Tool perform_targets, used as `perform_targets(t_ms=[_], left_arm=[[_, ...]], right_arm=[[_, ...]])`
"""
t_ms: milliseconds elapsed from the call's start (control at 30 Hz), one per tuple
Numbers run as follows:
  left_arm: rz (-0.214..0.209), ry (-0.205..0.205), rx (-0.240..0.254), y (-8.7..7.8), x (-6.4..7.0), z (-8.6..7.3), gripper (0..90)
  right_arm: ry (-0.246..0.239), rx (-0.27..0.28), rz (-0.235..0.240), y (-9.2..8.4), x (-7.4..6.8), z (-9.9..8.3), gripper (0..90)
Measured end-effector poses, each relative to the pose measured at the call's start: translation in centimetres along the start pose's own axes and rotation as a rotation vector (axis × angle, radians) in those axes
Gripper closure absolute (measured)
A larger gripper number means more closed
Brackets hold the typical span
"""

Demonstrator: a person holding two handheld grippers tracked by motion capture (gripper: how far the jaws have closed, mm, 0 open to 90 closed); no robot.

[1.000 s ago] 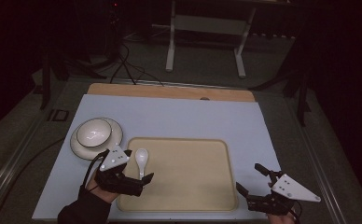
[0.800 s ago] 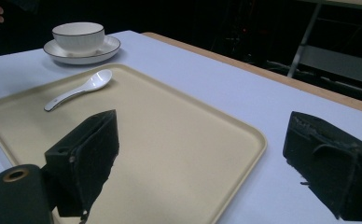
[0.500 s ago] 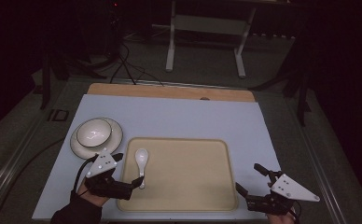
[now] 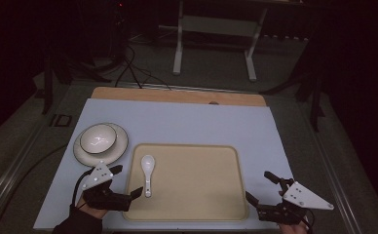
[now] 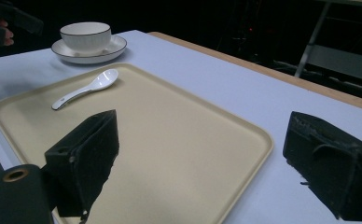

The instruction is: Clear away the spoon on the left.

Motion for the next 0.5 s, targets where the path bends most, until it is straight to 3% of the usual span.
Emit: perform_targets(t_ms=[500], left_arm=[[-0.014, -0.001, -0.031, 0.95, 0.48, -0.71, 0.0]], right_arm=[[-0.004, -0.009, 0.014, 0.13, -0.08, -0.01, 10.7]])
Point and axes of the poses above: each handheld gripper's, and its own axes: y roughly forward along the jaws, z roughly out of its top, x roughly to its right, the point moved 1 cm from there along y, roughly forward along the jaws, and after that the axes turned 12 degrees about y, right-handed, at the moved point
